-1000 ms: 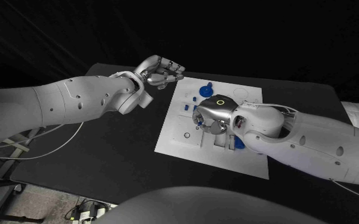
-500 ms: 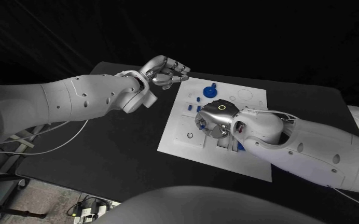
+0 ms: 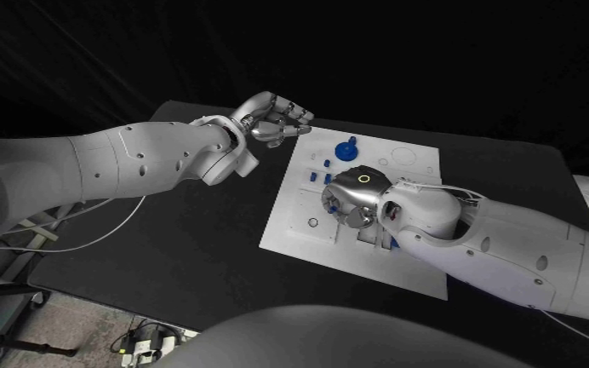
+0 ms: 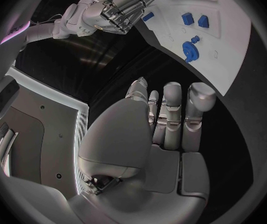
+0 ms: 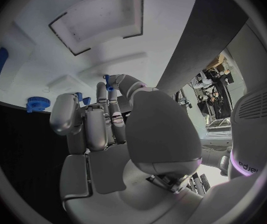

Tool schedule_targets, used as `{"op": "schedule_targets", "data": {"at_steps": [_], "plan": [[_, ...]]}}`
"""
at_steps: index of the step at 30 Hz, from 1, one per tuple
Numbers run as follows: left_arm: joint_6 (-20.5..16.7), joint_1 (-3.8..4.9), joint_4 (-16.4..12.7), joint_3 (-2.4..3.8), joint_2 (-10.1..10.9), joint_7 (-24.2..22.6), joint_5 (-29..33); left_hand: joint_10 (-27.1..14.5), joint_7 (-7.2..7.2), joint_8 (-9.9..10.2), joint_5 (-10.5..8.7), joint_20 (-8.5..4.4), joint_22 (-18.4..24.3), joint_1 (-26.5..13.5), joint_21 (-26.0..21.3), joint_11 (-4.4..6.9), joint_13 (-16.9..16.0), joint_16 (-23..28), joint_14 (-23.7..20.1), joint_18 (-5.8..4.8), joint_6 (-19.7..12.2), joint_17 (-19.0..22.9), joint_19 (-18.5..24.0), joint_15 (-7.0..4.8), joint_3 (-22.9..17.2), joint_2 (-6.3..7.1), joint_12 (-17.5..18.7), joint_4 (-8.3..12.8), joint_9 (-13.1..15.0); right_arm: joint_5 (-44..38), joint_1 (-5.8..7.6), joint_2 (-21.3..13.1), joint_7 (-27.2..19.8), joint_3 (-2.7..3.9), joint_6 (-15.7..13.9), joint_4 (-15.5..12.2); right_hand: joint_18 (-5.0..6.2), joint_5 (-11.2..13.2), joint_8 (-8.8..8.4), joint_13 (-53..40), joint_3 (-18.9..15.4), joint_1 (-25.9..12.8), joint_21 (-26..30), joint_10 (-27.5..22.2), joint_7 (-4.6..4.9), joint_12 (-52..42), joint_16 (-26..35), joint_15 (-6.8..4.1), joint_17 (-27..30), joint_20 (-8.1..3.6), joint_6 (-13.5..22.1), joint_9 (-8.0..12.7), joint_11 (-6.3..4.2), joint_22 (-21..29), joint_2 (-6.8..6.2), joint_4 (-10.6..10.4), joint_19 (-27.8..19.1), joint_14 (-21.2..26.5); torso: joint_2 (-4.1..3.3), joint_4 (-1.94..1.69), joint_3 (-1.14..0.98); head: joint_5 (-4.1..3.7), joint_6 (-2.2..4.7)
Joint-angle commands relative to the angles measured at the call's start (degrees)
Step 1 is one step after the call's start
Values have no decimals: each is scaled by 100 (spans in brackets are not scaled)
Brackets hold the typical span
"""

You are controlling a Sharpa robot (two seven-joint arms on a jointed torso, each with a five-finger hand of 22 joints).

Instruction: Assemble the parts on the task board

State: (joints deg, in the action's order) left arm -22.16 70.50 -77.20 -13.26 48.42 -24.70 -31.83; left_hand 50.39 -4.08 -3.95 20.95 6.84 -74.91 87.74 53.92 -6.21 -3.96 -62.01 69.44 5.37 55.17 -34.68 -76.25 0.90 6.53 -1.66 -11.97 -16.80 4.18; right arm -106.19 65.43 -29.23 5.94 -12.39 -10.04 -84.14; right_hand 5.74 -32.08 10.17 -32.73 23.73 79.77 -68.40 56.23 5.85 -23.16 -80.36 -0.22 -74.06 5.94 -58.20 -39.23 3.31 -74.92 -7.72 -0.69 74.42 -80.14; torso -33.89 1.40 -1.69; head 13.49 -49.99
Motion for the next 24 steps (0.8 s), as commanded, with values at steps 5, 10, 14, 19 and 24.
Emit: {"op": "schedule_targets", "data": {"at_steps": [5,10,14,19,24], "plan": [[123,3,-11,4,-4,2,-80,0,-42,20,37,-2,-667,23,-43,-27,9,35,-41,94,-5,8,56,-12,17,-41,-24,15,-6,-156,-18,32,92,2,-107,30,-65,-37,-30,-5,16,-10,-28,49,31,-40,-42,-10,-24,1,19,-6,6,-843,-5,49,53,-54,1,16,-6,16,-1],[162,1,25,4,-21,9,-88,-1,-43,21,38,-1,-666,29,-48,-28,9,36,-43,95,-6,12,58,-10,17,-43,-26,16,-7,-148,-21,37,88,2,-100,37,-66,-37,-31,-5,16,-11,-35,50,32,-40,-43,-11,-25,1,19,-6,6,-845,-5,50,58,-56,1,15,-1,-2,-1],[191,-7,55,4,-33,16,-90,-1,-43,21,38,-1,-666,29,-48,-28,9,36,-43,95,-6,12,58,-10,17,-43,-26,16,-7,-131,-22,32,74,2,-111,47,-69,-20,-37,-9,14,-31,-48,63,39,-45,-51,-11,-34,0,18,-9,5,-849,0,48,70,-67,-1,11,-2,4,-1],[203,-16,70,4,-34,24,-91,-3,-47,22,40,1,-666,39,-52,-31,9,35,-44,95,-9,10,60,-7,15,-45,-28,17,-8,-71,-24,32,59,2,-122,59,-71,-1,-40,-13,13,-41,-60,74,41,-49,-57,-12,-41,0,14,-13,1,-851,7,50,80,-76,1,8,-4,22,-1],[211,-18,75,4,-33,37,-93,-1,-51,22,42,4,-666,55,-50,-34,9,32,-46,94,-11,8,60,-1,14,-47,-35,19,-9,3,-24,46,46,2,-98,63,-73,19,-42,-17,14,-49,-71,88,41,-55,-61,-15,-45,-1,8,-18,-5,-854,14,54,89,-83,5,12,-3,46,-1]]}}
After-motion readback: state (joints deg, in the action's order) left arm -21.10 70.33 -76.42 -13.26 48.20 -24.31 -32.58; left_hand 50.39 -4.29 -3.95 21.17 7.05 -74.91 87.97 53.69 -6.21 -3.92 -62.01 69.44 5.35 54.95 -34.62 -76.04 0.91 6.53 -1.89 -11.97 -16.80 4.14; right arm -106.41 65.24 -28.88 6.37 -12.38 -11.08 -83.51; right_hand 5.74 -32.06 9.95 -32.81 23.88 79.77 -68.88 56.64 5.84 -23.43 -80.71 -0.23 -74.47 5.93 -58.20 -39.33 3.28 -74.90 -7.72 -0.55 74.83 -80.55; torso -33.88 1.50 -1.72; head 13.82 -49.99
